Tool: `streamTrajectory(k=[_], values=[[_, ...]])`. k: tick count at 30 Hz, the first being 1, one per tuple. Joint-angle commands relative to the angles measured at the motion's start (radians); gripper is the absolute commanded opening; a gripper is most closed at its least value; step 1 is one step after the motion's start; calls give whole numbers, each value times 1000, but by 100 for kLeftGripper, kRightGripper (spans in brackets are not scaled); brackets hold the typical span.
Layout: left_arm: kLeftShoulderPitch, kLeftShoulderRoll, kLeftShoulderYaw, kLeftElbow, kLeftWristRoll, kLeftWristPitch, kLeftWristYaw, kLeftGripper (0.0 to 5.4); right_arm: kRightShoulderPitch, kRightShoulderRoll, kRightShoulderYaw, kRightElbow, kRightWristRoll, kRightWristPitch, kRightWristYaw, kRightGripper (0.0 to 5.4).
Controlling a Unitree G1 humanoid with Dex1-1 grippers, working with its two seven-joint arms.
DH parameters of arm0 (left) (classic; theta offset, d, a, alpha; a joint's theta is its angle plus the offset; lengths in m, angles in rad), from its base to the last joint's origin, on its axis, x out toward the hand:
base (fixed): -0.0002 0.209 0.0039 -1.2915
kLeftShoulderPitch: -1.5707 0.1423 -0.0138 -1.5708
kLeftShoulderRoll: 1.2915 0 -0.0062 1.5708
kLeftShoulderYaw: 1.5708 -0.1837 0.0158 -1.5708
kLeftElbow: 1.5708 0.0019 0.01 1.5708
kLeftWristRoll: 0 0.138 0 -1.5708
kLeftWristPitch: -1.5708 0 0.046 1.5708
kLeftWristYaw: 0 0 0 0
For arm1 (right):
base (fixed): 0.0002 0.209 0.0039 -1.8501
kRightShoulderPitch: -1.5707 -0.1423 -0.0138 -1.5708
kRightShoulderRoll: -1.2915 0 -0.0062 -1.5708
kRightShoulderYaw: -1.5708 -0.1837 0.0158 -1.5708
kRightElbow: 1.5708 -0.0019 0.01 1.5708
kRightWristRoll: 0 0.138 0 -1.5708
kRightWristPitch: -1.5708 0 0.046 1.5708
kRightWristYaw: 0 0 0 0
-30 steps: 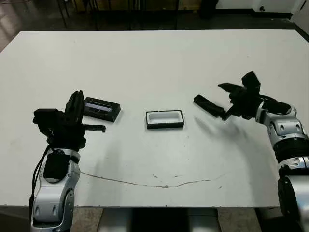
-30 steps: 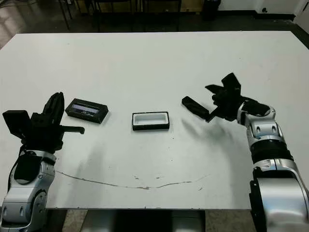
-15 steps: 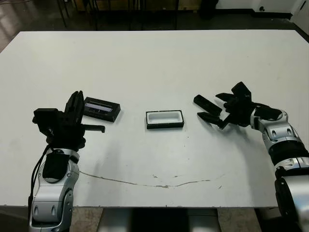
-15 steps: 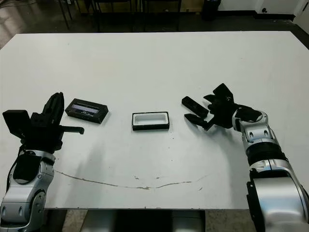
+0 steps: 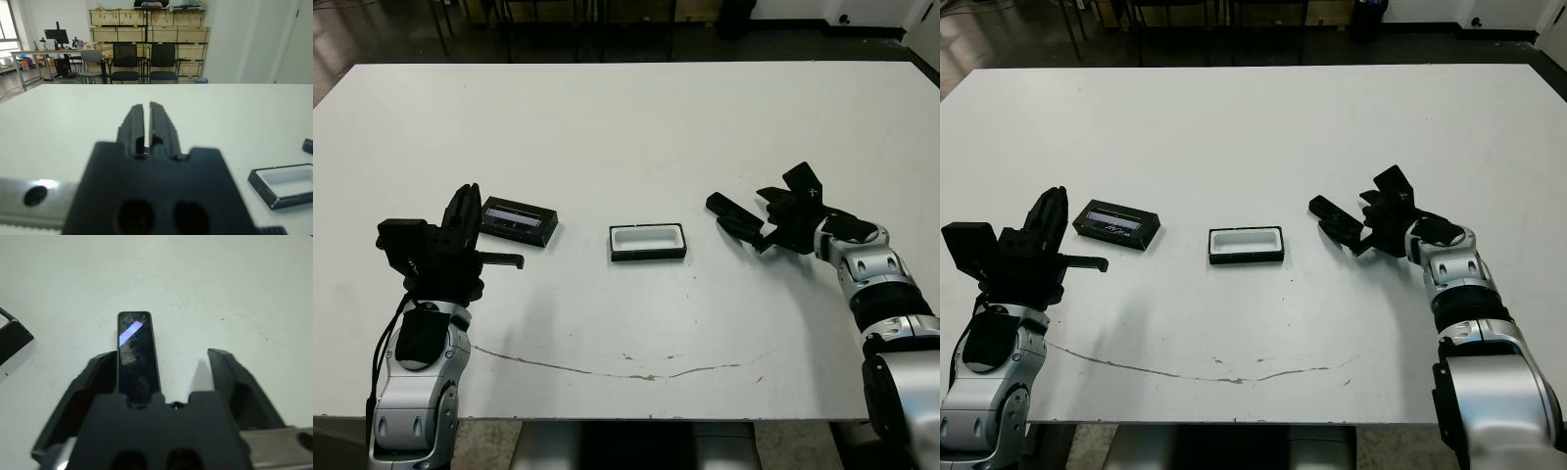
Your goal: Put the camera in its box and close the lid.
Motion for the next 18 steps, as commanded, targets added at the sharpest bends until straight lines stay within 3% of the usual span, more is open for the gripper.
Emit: streamTrajectory(k=[1,6,12,18], values=[[14,12,2,7,2,15,-5,0,37,-13,46,-9,-53,21,7,337],[18,12,0,0,4,21,-3,0,27,-53,115,-39,-110,-42,72,230],[19,6,-1,-11,2,35,4,0,-10,-82,166,-30,-146,-60,168,100],[21,8,-3,-13,8,36,5,0,-45,-89,174,-13,-131,-6,275,70]])
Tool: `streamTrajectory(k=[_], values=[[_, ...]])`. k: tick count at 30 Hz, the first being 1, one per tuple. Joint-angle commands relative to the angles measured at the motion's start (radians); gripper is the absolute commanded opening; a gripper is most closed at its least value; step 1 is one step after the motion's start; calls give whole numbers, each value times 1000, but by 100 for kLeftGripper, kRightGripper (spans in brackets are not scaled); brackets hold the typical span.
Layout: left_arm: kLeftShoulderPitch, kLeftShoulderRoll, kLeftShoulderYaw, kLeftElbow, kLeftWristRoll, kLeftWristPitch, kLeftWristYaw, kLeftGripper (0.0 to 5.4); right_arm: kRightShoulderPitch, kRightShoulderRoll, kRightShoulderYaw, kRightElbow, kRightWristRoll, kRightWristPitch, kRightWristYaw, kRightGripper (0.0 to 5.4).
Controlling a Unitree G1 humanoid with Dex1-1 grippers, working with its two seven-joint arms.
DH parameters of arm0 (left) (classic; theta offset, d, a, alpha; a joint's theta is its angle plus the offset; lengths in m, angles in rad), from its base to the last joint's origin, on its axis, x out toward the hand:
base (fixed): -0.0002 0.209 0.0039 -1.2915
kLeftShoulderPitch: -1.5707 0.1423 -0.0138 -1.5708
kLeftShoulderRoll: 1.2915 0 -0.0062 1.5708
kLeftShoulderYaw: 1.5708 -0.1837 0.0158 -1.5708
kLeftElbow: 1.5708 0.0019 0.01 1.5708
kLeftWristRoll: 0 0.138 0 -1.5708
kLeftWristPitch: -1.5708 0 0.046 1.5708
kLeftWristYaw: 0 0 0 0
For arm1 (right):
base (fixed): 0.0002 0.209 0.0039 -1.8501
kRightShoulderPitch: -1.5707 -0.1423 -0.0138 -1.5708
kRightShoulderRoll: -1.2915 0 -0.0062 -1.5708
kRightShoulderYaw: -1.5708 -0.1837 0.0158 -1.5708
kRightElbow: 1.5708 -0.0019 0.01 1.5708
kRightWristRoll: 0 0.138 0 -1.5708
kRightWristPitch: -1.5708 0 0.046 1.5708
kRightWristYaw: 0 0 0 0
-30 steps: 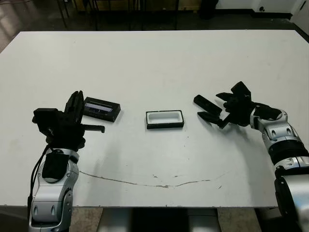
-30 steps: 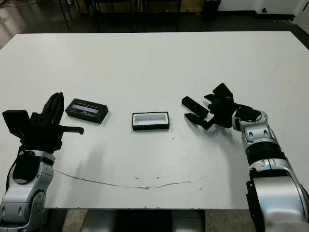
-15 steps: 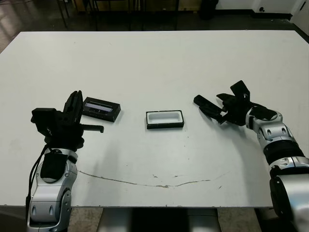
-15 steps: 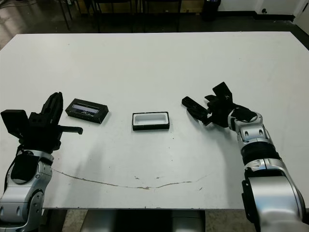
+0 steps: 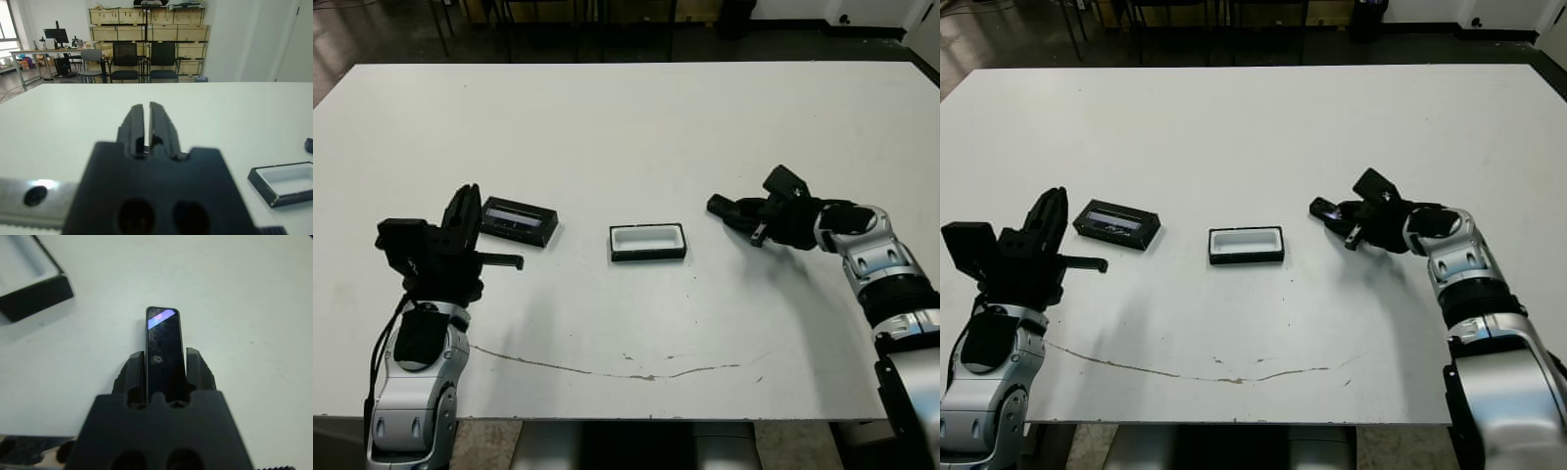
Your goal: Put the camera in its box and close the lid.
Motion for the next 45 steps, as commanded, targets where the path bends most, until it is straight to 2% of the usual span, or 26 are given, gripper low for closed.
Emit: streamTrajectory(k=[1,5,9,12,17,21,25,29,38,45], values=[[15,7,0,3,7,18,4,0,-1,-6,19,36,-11,76,65,70],[12,6,1,1,4,30,6,0,-2,-16,25,22,-25,72,73,70],[11,7,0,5,4,23,2,0,4,-15,-24,15,25,86,80,70],[10,6,1,6,0,24,0,0,10,-24,-66,-23,63,65,77,70],[6,5,-4,4,2,27,1,0,-53,-33,-157,-84,180,200,159,70],[4,8,-8,7,4,30,0,0,-99,-51,-161,-163,197,196,194,70],[3,5,-16,8,13,26,6,0,-175,-48,-129,-173,194,191,266,69],[6,5,-26,13,19,12,5,0,-232,-31,-69,-164,163,232,295,69],[29,-4,-42,3,34,1,13,0,-299,54,116,-208,61,214,374,69],[50,-16,-50,-9,34,7,27,0,-315,115,231,-253,-24,242,393,69]])
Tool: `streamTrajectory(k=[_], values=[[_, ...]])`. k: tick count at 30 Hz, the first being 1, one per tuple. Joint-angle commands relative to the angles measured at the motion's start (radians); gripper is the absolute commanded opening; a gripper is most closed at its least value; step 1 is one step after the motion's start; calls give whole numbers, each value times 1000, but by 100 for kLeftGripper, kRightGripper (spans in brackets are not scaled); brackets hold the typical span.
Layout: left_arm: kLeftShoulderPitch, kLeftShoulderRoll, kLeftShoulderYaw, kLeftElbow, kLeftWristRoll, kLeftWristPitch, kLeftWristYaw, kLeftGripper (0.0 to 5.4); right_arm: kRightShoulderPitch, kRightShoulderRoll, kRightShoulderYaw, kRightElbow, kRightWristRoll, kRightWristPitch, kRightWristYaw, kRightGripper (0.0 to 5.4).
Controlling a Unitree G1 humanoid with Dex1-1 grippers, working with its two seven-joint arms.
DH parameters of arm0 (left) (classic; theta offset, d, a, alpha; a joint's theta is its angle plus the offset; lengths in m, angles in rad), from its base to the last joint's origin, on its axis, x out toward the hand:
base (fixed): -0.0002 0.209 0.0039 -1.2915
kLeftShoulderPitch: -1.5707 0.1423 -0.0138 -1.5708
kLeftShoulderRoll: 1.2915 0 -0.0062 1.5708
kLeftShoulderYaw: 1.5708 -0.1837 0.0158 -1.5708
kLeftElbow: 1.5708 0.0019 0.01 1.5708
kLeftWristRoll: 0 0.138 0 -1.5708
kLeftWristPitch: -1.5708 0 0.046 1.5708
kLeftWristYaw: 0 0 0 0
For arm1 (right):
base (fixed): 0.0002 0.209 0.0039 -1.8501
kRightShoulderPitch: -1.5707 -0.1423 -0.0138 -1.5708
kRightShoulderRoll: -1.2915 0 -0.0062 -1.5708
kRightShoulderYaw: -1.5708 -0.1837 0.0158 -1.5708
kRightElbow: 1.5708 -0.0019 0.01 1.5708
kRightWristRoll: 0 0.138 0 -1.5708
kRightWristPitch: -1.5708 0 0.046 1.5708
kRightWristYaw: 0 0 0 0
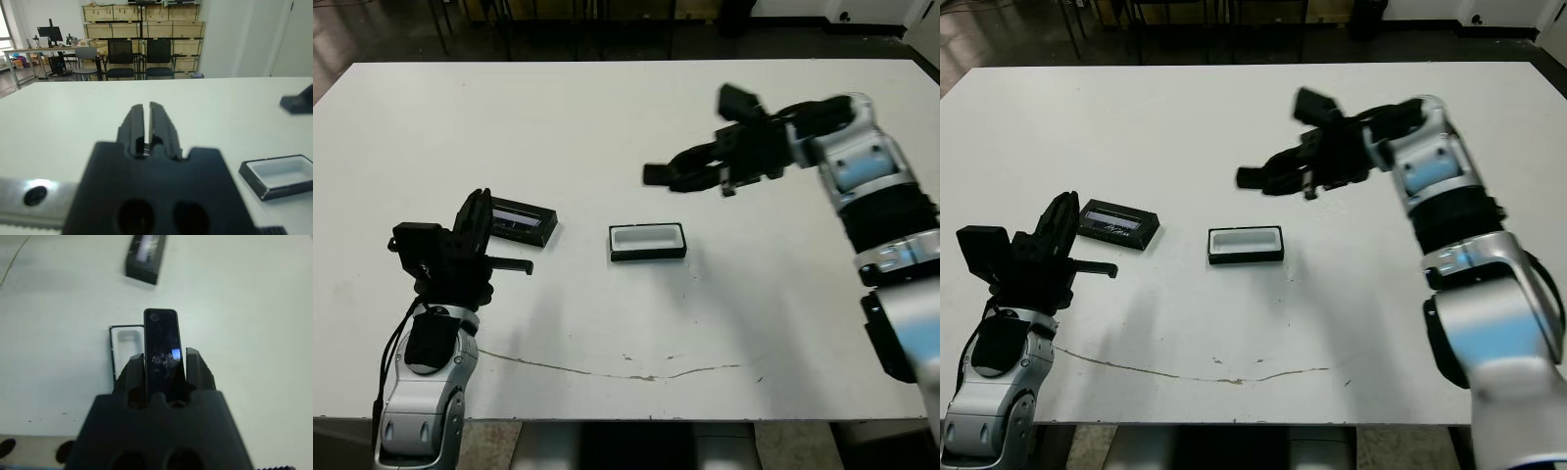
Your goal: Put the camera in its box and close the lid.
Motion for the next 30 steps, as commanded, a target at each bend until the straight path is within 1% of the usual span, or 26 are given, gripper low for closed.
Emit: streamTrajectory(k=[1,3,8,17,20,27,30], values=[[27,-3,-1,8,12,12,10,0,-16,18,44,-23,-33,10,15,69],[28,-9,-1,7,6,19,15,0,-18,29,66,-32,-49,13,24,69],[30,-15,-1,15,5,6,11,0,-16,43,111,-79,-76,58,44,69],[30,-17,0,3,8,25,16,0,2,39,145,-92,-116,71,33,69],[30,-14,0,11,11,7,11,0,10,38,151,-85,-131,59,29,69],[30,-15,0,9,8,18,11,0,22,28,158,-58,-145,-10,37,69],[31,-12,-3,9,13,15,11,0,24,28,159,-45,-151,-16,34,69]])
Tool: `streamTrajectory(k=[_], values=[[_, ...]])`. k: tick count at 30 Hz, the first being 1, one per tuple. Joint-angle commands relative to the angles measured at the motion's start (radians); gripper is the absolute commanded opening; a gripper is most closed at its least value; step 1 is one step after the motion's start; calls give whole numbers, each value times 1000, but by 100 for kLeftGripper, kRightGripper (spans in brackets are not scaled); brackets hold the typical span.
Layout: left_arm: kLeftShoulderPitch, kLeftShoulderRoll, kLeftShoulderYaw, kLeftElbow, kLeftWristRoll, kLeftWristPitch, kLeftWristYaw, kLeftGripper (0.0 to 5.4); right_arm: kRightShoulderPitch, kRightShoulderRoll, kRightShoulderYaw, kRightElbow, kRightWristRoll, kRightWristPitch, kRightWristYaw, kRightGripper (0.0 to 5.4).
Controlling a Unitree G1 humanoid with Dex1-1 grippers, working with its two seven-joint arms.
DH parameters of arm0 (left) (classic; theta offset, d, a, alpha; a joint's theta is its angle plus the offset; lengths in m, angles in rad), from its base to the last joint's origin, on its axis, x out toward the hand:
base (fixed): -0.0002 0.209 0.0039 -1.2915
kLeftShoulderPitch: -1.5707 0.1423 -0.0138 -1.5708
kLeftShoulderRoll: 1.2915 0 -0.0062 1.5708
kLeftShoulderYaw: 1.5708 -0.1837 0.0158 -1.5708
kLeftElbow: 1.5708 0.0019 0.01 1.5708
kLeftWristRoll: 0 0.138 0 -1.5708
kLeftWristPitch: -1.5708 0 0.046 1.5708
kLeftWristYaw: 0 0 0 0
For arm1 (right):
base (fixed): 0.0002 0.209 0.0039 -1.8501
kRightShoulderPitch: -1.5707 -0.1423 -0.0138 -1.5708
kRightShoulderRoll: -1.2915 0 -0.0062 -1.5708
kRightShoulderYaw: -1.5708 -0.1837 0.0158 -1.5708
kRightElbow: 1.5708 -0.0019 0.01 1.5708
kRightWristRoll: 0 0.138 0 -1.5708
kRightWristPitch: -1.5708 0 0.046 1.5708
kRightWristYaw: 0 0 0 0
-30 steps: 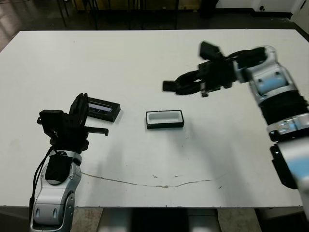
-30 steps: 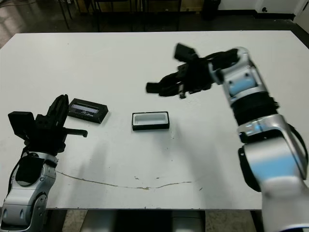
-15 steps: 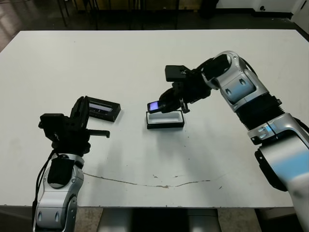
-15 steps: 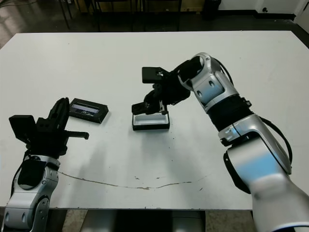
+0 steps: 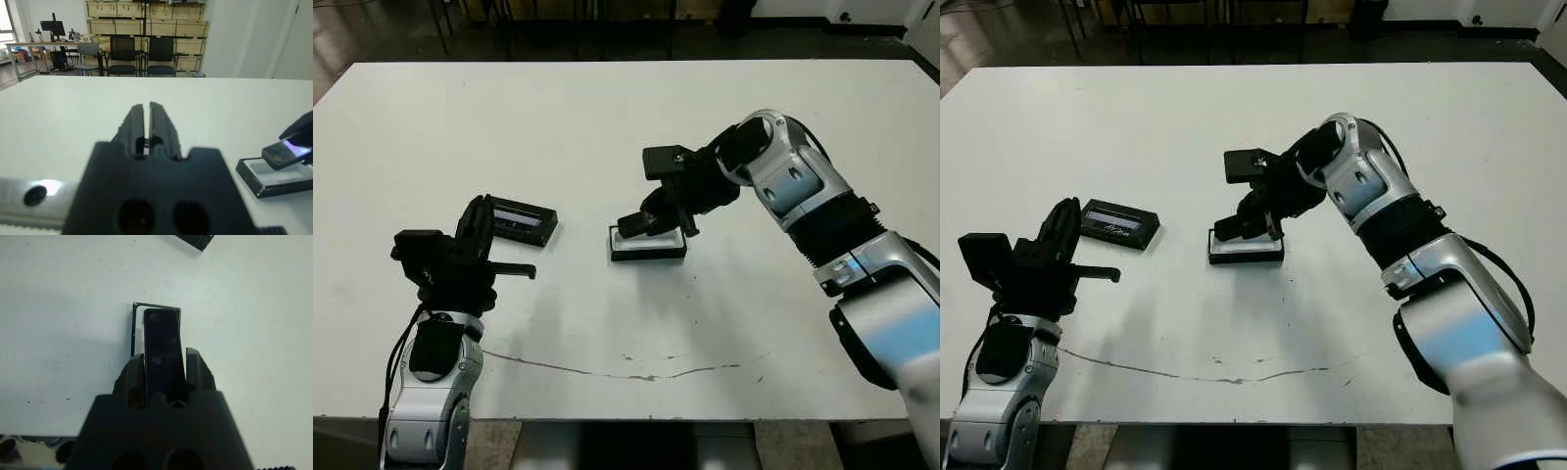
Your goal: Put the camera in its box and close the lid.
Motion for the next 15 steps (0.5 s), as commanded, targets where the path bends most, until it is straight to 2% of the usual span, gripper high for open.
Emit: streamTrajectory(k=[1,15], values=[[16,8,-1,11,13,12,2,0,19,-11,7,21,-12,-16,1,69],[20,1,0,7,4,18,4,0,26,6,29,46,-60,-37,-11,69]])
